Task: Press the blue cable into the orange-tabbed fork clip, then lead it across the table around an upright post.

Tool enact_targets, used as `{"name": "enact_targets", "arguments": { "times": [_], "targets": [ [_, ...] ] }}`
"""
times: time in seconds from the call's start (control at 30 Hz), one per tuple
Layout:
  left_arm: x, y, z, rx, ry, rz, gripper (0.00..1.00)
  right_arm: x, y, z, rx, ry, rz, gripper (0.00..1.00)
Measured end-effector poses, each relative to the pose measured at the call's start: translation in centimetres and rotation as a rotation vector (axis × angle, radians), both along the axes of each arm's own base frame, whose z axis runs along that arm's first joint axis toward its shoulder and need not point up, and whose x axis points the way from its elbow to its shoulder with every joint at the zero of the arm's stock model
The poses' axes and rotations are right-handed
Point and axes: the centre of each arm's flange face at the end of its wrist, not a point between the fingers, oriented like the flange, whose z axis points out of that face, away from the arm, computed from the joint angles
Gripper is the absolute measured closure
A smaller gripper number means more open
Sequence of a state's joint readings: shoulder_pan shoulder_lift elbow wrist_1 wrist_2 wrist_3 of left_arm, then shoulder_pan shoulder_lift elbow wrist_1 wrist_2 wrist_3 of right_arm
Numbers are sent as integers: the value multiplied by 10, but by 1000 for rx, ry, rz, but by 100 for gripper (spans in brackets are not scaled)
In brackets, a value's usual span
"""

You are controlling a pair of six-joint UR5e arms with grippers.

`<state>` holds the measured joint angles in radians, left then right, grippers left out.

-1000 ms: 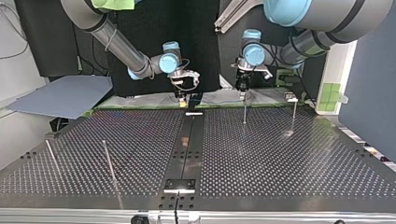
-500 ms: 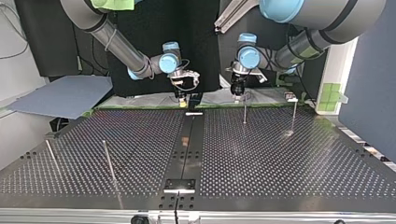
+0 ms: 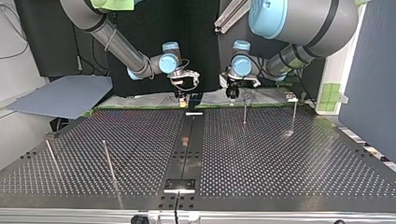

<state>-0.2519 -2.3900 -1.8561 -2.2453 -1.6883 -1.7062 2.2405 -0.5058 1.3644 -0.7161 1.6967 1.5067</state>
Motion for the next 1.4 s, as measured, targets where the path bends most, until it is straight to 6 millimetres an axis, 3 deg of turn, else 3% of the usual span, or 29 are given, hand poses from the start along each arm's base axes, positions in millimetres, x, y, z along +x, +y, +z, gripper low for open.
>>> {"name": "enact_targets", "arguments": {
  "times": [0.23,0.63,0.67,0.7,0.73,0.77,0.8,0.83,0.87,0.9,0.93,1.0,1.03,1.4],
  "targets": [
    [25,-5,9,21,-49,29,0,0,0,0,-2,-2,0,100],
    [28,-3,11,70,-48,49,0,0,0,-1,-1,-1,0,100],
    [28,-3,10,77,-45,53,8,0,0,-1,-1,-1,0,100],
    [27,-2,10,84,-44,57,8,0,0,-1,-1,-1,0,100],
    [27,-2,10,92,-43,61,18,0,0,-1,-1,-1,0,100],
    [27,-2,10,98,-42,62,34,0,0,-1,-1,-1,0,100],
    [26,-2,10,103,-42,63,34,0,0,-1,-1,-1,0,100],
    [26,-2,10,110,-42,64,45,0,0,-1,-1,-1,0,100],
    [26,-3,10,115,-42,63,62,0,0,-1,-1,-1,0,100],
    [26,-3,10,120,-42,63,62,0,0,-1,-1,-1,0,100],
    [25,-4,10,128,-43,61,80,0,0,-1,-1,-1,0,100],
    [25,-4,10,140,-44,60,85,0,0,-1,-1,-1,0,100],
    [25,-4,10,147,-44,61,100,0,0,-1,-1,-1,0,100],
    [22,-8,10,179,-47,55,100,0,1,-2,3,2,1,100]
  ]
}}
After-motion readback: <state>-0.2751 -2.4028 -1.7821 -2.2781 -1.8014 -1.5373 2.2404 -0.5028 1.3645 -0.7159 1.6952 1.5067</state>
